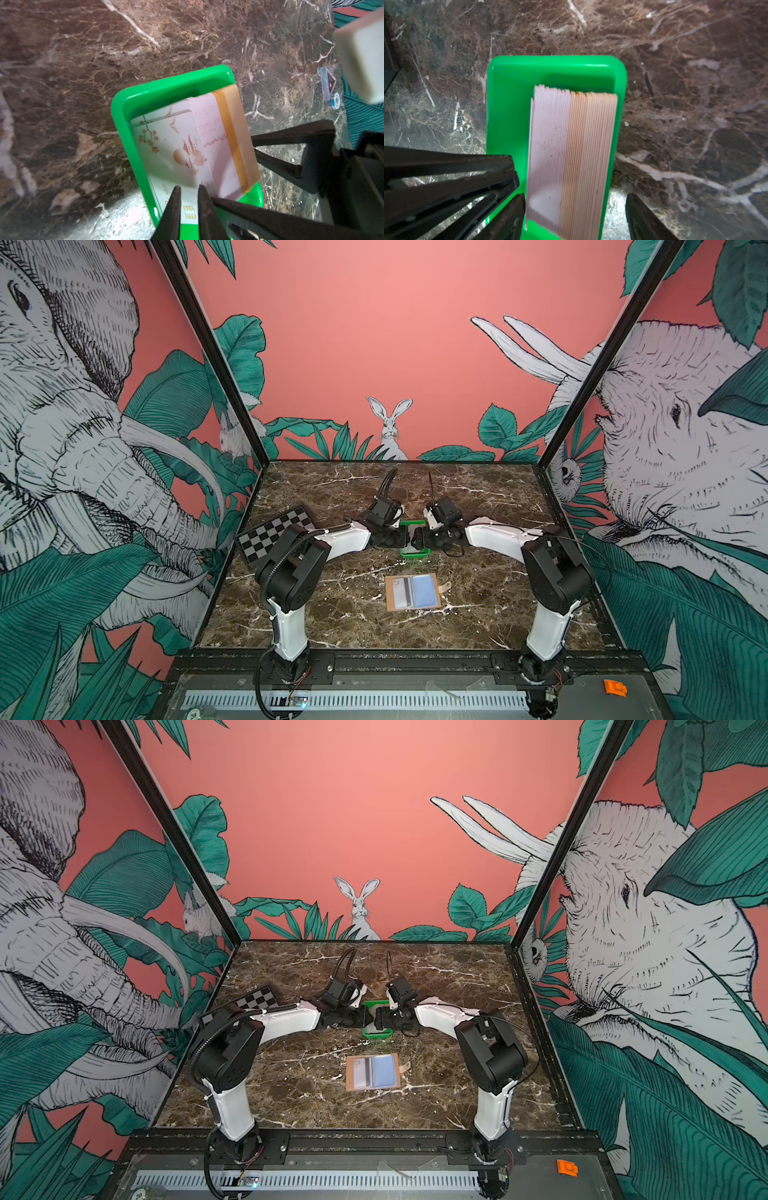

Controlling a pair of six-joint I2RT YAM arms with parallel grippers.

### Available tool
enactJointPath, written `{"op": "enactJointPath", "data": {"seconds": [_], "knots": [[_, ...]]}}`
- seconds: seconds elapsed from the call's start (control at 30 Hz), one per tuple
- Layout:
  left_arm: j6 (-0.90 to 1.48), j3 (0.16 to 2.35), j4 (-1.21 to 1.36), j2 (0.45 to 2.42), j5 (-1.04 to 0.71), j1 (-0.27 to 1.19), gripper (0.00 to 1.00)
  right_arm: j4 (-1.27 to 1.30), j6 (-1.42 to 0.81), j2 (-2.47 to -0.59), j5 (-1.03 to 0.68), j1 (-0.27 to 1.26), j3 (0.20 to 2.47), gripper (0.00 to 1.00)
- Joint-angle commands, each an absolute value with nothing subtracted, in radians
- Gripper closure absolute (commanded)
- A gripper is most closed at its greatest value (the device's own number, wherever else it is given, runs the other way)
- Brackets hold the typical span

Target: Put the credit cards into the card holder

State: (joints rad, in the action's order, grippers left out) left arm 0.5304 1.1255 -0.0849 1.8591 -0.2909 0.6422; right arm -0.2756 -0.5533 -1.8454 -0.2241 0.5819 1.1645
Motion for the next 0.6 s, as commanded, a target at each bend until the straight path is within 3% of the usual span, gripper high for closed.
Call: {"op": "enactJointPath", "data": {"seconds": [0.0,0.57], "knots": [[0.518,1.132,-0.124,1.861,-0.287,0.635,0.82,-0.281,-0.560,-1.828,-0.178,0.577,1.177,0.26],[0.538,1.138,-0.112,1.878,-0.313,0.636,0.81,-0.320,-0.537,-1.772,-0.118,0.570,1.175,0.26]]}}
